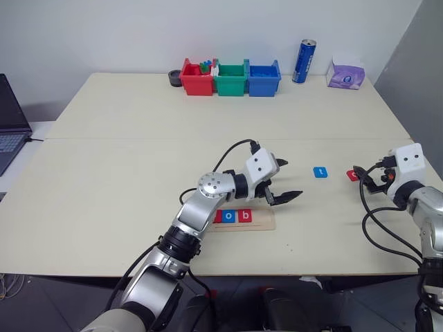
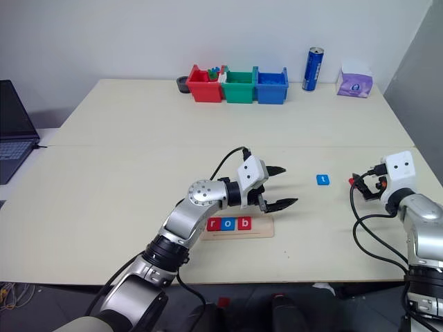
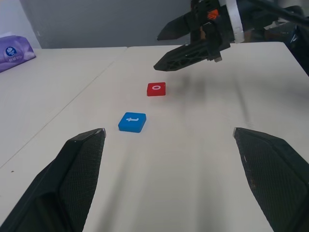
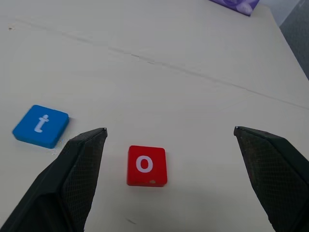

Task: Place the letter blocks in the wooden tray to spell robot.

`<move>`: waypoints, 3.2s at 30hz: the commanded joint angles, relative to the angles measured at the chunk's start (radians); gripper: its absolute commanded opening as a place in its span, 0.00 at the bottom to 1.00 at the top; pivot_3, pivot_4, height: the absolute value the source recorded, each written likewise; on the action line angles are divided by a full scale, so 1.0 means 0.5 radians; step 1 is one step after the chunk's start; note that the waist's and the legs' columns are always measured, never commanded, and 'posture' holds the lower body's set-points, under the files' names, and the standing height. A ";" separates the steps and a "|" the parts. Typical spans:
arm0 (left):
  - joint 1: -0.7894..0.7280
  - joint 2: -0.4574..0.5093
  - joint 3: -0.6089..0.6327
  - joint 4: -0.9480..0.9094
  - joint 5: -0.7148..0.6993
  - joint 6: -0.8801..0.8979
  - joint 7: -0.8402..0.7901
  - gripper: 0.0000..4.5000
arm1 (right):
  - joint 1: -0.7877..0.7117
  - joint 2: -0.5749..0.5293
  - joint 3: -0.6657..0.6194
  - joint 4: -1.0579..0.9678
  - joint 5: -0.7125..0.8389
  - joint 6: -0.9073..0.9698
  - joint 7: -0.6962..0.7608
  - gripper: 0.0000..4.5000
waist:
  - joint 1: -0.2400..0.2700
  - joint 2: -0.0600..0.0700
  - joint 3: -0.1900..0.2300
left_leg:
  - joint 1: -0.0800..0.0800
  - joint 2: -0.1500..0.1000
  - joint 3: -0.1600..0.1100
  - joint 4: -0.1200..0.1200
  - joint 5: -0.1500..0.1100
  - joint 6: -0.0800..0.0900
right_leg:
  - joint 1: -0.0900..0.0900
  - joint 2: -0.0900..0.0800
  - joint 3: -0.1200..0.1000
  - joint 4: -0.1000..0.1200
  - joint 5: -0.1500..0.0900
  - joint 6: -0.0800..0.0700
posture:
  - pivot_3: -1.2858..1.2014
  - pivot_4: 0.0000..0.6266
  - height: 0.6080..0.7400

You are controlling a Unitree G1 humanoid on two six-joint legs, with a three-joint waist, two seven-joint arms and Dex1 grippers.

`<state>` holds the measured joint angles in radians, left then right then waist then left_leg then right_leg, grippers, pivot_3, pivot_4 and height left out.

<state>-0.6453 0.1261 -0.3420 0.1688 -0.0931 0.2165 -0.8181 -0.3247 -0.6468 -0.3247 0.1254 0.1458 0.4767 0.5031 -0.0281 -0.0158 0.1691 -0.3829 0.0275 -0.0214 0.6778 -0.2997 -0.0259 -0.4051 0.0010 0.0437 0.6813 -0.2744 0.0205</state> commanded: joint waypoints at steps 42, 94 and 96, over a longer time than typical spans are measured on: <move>0.051 0.067 0.030 -0.347 -0.170 0.156 -0.093 1.00 | -0.181 0.090 0.064 0.579 0.209 -0.088 -0.005 0.32 | 0.005 0.004 -0.002 | 0.000 0.000 0.003 0.001 0.001 -0.001 | 0.001 -0.003 0.001 0.001 0.000 0.000 | 0.52 0.24 1.00; 0.382 0.745 0.132 -0.526 -0.361 -0.030 -0.668 1.00 | 0.242 -0.232 0.774 -0.521 0.349 -0.149 1.021 1.00 | -0.003 0.004 -0.002 | 0.000 0.001 0.000 0.000 0.000 -0.001 | -0.001 0.003 -0.006 -0.002 -0.002 0.000 | 0.52 0.24 1.00; 0.385 0.747 0.136 -0.529 -0.360 -0.029 -0.657 1.00 | 0.174 -0.219 0.797 -0.387 0.302 -0.227 1.036 1.00 | -0.004 0.003 -0.002 | 0.001 0.001 0.000 0.000 0.000 -0.001 | -0.001 0.003 -0.005 -0.002 -0.002 0.000 | 0.52 0.24 1.00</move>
<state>-0.4441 0.5022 -0.2876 -0.0774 -0.2685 0.2128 -1.1477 -0.2063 -0.7609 0.0766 -0.0978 0.3166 0.4162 1.0044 -0.0301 -0.0140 0.1682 -0.3822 0.0284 -0.0217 0.6780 -0.2995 -0.0263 -0.4054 0.0028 0.0409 0.6804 -0.2752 0.0204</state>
